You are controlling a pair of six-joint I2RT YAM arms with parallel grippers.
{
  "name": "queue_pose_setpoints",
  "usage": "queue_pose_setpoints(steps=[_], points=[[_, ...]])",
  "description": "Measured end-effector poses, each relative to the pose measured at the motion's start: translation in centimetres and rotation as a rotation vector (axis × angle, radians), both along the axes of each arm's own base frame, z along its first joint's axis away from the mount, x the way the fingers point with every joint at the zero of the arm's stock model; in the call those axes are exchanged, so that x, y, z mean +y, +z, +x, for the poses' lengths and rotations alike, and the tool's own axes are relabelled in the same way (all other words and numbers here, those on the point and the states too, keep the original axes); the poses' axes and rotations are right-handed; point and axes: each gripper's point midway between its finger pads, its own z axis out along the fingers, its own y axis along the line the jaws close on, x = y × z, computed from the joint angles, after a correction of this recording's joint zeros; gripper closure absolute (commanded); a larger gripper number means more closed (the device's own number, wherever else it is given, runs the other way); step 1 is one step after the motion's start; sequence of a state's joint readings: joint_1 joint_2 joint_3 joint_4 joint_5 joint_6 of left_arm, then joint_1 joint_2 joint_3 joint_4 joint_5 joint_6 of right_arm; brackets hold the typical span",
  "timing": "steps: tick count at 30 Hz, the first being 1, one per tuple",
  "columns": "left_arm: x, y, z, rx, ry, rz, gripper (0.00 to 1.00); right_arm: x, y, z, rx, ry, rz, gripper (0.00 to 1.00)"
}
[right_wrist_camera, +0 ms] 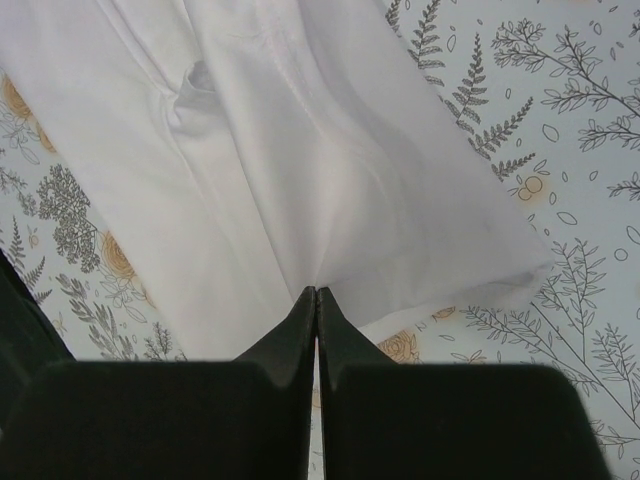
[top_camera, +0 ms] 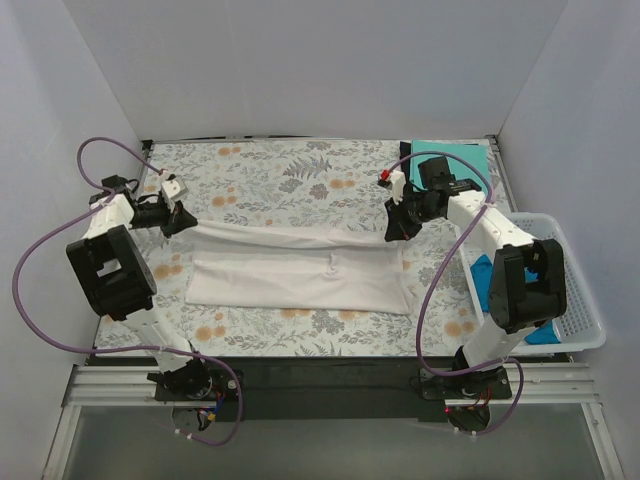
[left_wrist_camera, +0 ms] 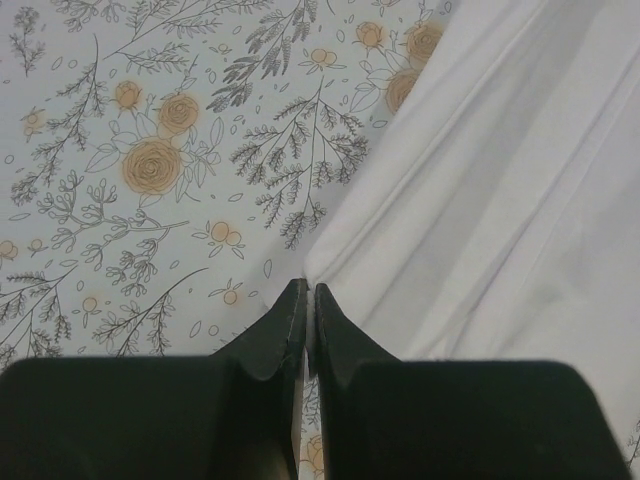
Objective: Fold and stack the t-shirts
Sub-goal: Fold the tshirt
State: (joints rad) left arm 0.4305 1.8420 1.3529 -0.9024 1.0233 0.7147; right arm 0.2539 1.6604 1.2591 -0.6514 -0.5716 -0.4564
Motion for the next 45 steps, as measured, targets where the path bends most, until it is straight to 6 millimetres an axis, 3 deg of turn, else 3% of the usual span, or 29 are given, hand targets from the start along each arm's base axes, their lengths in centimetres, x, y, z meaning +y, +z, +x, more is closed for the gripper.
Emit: queue_pose_setpoints(steps=[6,11,18,24,30,34,39,42,45], points=[[0.6,-0.2,-0.3,-0.004,0.005,0.005,1.0,-0.3,-1.7,-1.6,0.047,0.002,-0.01,0.99],[0.3,-2.4,-1.6,0.042,-0.001,0.014,1.0,-0.5,-4.2,-3.7,0.121,0.012,-0.026,0.99],[0.7,-5.3,-2.7,0.08,-0.031,0.067,1.0,-0.1,-6.2,-5.1,0.171,0.034,-0.038,0.99],[0.6,-6.8,-4.5,0.105,-0.08,0.109,0.97,0.2,-6.8,-5.9,0.189,0.052,-0.042,0.99],[0.6,-6.6,-4.5,0.117,-0.072,0.102,1.0,0.4,-6.6,-5.9,0.186,0.059,-0.039,0.99],[1.1,-4.2,-2.1,0.091,-0.015,0.067,1.0,0.8,-5.2,-4.3,0.141,0.052,-0.029,0.99],[2.5,0.1,3.2,-0.008,0.074,0.014,1.0,1.2,-0.9,1.2,0.0,0.013,0.016,0.99],[2.7,1.1,5.2,-0.031,0.101,-0.018,1.0,1.0,1.0,4.6,-0.066,-0.017,0.035,0.99],[2.3,0.9,6.2,-0.017,0.125,-0.052,1.0,0.8,1.5,6.8,-0.094,-0.033,0.04,0.99]])
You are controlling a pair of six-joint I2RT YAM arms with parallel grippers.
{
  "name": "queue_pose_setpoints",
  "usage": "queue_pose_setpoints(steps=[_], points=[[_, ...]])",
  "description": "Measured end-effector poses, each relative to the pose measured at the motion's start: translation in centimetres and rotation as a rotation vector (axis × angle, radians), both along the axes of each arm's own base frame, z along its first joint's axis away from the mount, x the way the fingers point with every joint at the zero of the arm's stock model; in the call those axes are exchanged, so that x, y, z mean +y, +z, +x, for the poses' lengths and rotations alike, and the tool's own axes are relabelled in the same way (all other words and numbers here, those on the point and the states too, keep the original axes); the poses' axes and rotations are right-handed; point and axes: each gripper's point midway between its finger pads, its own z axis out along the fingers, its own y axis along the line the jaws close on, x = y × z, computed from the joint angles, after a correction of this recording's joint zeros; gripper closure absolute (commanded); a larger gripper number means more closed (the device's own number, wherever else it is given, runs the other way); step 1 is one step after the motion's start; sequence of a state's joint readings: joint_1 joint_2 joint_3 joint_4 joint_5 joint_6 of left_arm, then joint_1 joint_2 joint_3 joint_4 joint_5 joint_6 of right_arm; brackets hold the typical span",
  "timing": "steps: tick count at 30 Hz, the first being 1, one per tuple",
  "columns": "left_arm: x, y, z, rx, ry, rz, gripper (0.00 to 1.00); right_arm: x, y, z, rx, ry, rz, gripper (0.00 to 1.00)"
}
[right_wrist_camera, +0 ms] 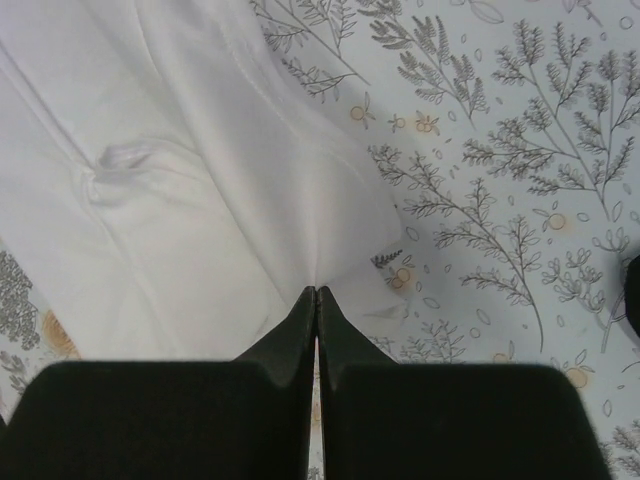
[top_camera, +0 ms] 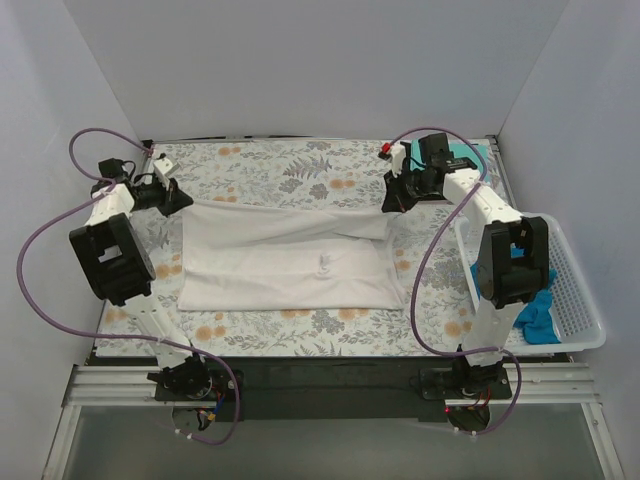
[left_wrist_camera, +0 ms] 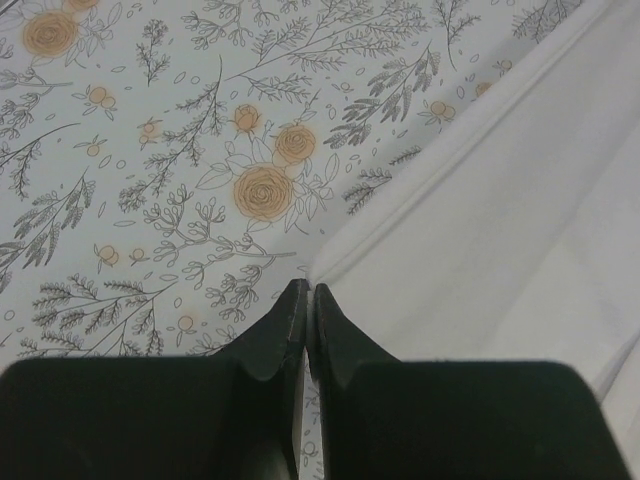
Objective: Fold and stack the t-shirts
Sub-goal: Fold the tshirt
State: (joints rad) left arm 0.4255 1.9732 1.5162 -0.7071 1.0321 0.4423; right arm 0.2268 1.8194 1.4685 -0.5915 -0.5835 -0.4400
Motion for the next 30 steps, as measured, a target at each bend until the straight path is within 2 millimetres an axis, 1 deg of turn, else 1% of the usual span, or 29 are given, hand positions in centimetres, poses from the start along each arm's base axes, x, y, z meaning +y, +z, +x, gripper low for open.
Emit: queue_pose_setpoints(steps=[3,5,7,11,17,20,22,26,30], points=[[-0.6,-0.4,0.9,0.009,0.013,-0.021,1.0,0.1,-0.2,1.7,-0.006,-0.006,-0.001,0.99],[-0.8,-0.7,1.4,0.011,0.017,-0.03,1.0,0.3,-0.5,2.3,-0.004,-0.006,-0.003,0.99],[-1.1,-0.9,1.7,0.014,0.017,-0.035,1.0,0.4,-0.6,2.8,-0.004,-0.006,-0.003,0.99],[-1.0,-1.0,1.8,0.007,0.016,-0.028,1.0,0.5,-0.5,2.6,0.004,-0.002,0.0,0.99],[0.1,-1.0,1.2,-0.009,0.016,-0.034,1.0,0.8,-0.4,1.7,0.014,0.016,-0.004,0.99],[0.8,-1.0,0.3,-0.013,0.022,-0.039,1.0,0.9,-0.3,0.5,0.018,0.029,-0.006,0.99],[1.0,-1.3,-0.3,-0.013,0.018,-0.042,1.0,1.1,-0.2,-0.3,0.02,0.041,-0.006,0.99],[0.6,-2.2,-1.5,0.001,-0.003,-0.052,1.0,1.5,-0.3,-1.5,0.029,0.062,-0.006,0.99],[0.1,-2.9,-2.5,0.004,-0.033,-0.046,1.0,1.5,-0.6,-2.4,0.042,0.072,-0.012,0.99]])
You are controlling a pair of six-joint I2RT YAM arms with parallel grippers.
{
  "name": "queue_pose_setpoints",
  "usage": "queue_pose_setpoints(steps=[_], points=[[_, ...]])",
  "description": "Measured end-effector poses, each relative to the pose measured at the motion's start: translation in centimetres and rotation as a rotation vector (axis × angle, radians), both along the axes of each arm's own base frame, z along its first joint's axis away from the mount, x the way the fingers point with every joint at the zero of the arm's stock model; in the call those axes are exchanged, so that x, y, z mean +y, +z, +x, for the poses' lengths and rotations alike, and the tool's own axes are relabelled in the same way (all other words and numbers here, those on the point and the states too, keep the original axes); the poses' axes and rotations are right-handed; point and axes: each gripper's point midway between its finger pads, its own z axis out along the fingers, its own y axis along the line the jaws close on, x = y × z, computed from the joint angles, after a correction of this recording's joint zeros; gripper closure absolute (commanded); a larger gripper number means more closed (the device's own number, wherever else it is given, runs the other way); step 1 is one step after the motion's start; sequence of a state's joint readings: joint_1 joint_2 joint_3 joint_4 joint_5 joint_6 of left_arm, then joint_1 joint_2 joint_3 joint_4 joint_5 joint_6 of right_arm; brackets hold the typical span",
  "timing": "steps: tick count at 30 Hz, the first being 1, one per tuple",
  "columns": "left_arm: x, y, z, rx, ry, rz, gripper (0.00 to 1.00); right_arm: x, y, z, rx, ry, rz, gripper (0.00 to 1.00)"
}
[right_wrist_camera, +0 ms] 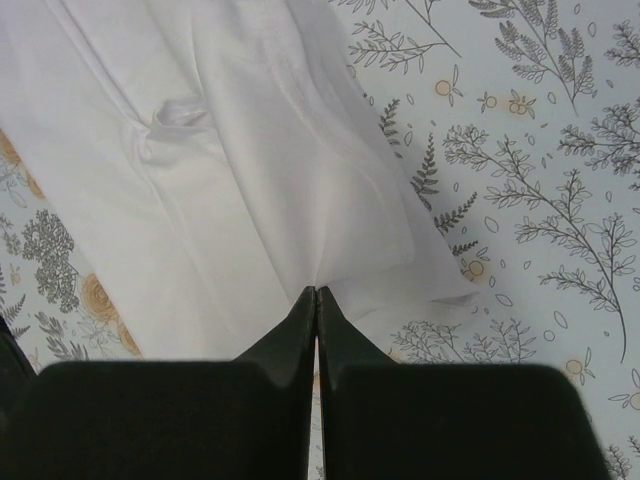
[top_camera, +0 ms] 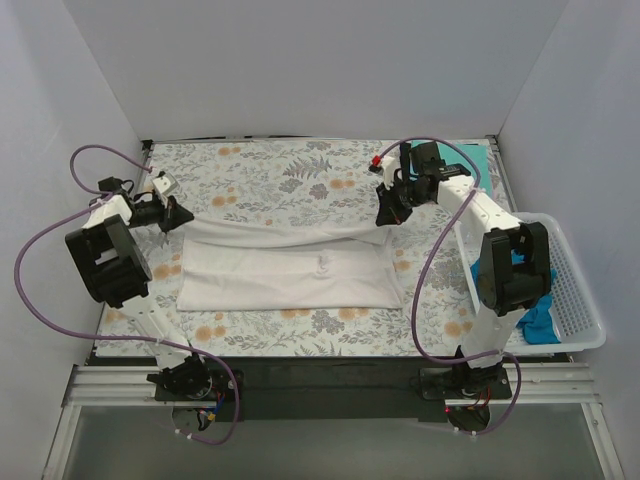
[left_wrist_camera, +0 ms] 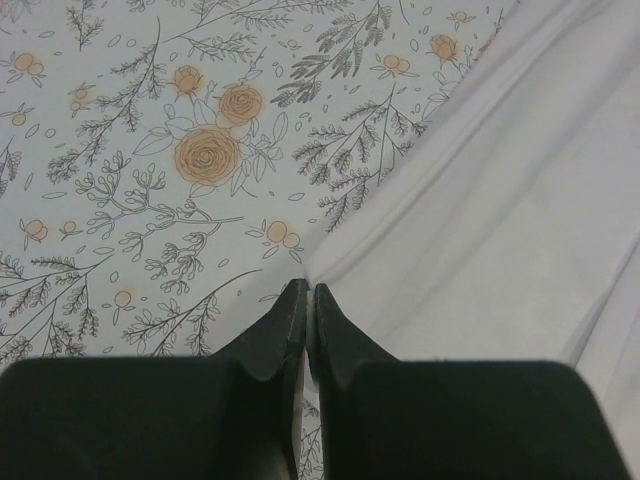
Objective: Fold and stack the t-shirts
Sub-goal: Fold the tshirt
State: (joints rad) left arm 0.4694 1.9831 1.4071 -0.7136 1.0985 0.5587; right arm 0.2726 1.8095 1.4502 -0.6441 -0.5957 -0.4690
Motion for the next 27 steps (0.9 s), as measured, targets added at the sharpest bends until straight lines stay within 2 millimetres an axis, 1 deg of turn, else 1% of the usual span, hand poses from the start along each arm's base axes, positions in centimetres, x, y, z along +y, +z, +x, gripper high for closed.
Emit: queue_pose_setpoints(steps=[3,7,11,14,19,23,24,25,27], points=[[-0.1,-0.1,-0.5,-0.002,-0.013,0.001,1.0,0.0,-0.1,-1.1,0.005,0.013,-0.004,0.99],[0.8,0.4,-1.1,-0.02,-0.006,0.001,1.0,0.0,-0.1,-2.4,0.007,0.03,-0.009,0.99],[1.5,0.7,-2.0,-0.038,-0.012,0.013,1.0,0.1,-0.7,-3.6,0.018,0.052,-0.017,0.99],[1.2,-0.1,-2.9,-0.032,-0.024,0.017,1.0,0.2,-1.7,-4.5,0.042,0.066,-0.027,0.99],[0.3,-2.2,-4.9,0.002,-0.064,0.036,1.0,0.2,-3.5,-6.3,0.091,0.086,-0.043,0.99],[0.2,-3.6,-6.3,0.021,-0.099,0.084,1.0,0.5,-4.5,-7.3,0.114,0.104,-0.047,0.99],[0.3,-3.9,-6.6,0.029,-0.108,0.096,0.98,0.6,-4.8,-7.6,0.12,0.109,-0.048,0.99],[0.2,-4.2,-6.9,0.034,-0.117,0.105,0.94,0.6,-5.1,-8.0,0.13,0.115,-0.05,0.99],[0.2,-4.3,-7.3,0.038,-0.134,0.117,0.88,0.6,-5.8,-9.0,0.15,0.133,-0.059,0.99]])
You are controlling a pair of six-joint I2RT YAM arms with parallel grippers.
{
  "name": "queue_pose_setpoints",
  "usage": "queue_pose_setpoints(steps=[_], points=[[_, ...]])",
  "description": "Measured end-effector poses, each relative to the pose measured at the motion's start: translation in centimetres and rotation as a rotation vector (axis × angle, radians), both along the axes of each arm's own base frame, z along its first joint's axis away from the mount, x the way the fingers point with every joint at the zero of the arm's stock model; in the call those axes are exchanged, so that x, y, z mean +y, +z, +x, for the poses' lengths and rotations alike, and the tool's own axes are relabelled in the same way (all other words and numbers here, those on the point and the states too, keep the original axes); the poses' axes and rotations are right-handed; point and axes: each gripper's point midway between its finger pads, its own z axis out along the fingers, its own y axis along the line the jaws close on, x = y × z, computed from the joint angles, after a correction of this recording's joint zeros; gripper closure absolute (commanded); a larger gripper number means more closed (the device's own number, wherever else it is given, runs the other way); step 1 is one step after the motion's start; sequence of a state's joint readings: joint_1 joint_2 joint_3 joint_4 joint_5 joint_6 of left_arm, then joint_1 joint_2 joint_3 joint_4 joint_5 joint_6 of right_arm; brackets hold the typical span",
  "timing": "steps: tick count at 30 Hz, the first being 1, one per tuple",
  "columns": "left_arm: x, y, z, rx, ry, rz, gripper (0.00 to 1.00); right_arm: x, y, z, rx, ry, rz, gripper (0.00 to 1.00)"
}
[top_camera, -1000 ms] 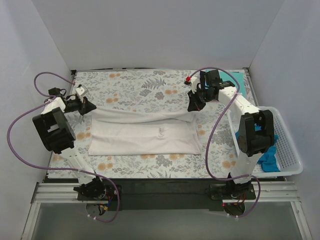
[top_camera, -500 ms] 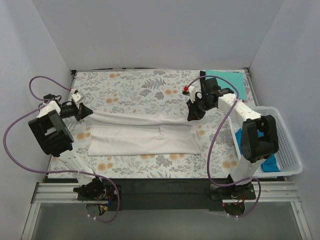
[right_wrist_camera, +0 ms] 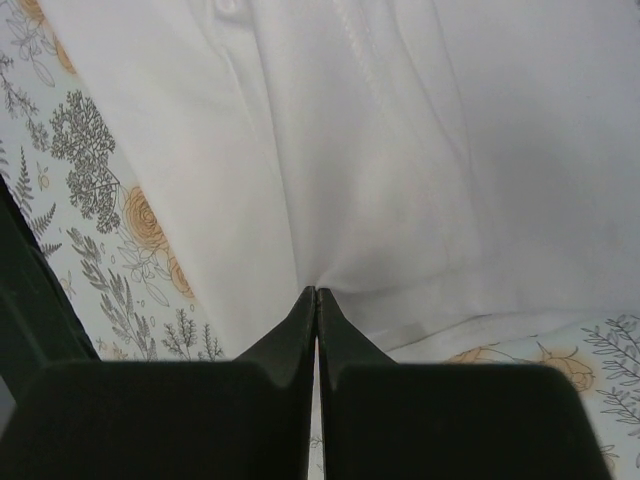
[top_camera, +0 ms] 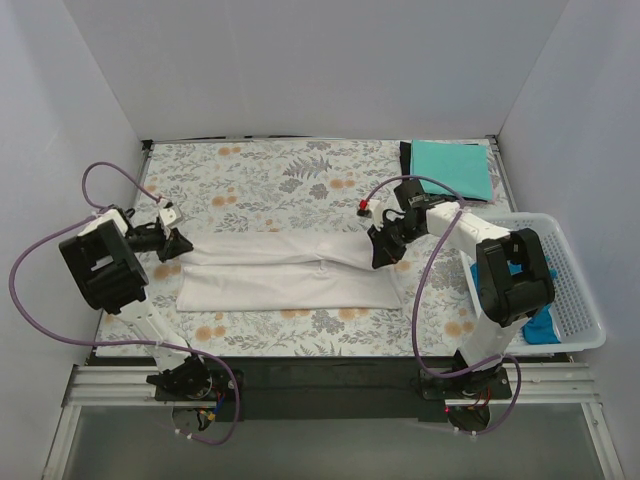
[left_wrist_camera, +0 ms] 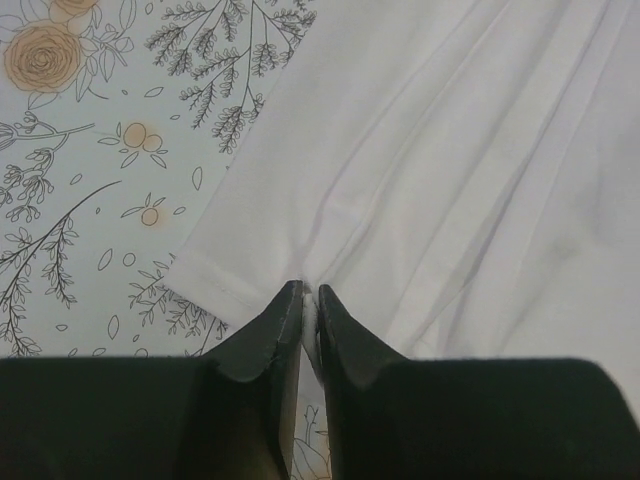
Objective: Fold and stack the t-shirts
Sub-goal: Fold the tshirt
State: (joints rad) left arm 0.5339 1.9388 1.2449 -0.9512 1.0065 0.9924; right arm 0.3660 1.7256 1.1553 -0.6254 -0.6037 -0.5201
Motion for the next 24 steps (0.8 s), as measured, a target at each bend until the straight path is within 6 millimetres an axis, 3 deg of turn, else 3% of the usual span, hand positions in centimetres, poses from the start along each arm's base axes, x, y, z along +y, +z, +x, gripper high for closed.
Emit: queue_pose_setpoints(steps=[3,4,7,9,13,17,21,24], points=[[-0.5,0.8,-0.6,0.009,-0.028,-0.011,0.75,0.1,-0.4,-0.8,0.013,0.023,-0.008,0.84],[-0.8,1.4,-0.7,0.008,-0.036,-0.021,0.72,0.1,-0.4,-0.9,0.012,0.03,-0.008,0.69],[-1.8,3.8,-0.6,-0.014,-0.049,-0.027,0.67,-0.1,-0.2,-1.2,0.022,0.042,-0.013,0.49],[-3.7,6.1,-0.3,-0.038,-0.071,-0.021,0.65,-0.3,0.5,-0.9,0.031,0.031,-0.005,0.45],[-11.1,10.7,0.6,-0.078,-0.14,-0.027,0.64,-1.2,2.7,1.3,0.021,-0.042,0.046,0.44],[-20.3,12.8,0.6,-0.028,-0.188,-0.083,0.61,-2.5,4.2,3.9,0.027,-0.152,0.082,0.47],[-27.9,11.2,0.3,0.166,-0.165,-0.117,0.61,-2.3,3.4,4.0,0.102,-0.205,0.093,0.48],[-31.9,8.1,0.5,0.337,-0.107,-0.113,0.61,-1.6,2.8,3.9,0.144,-0.223,0.097,0.48]])
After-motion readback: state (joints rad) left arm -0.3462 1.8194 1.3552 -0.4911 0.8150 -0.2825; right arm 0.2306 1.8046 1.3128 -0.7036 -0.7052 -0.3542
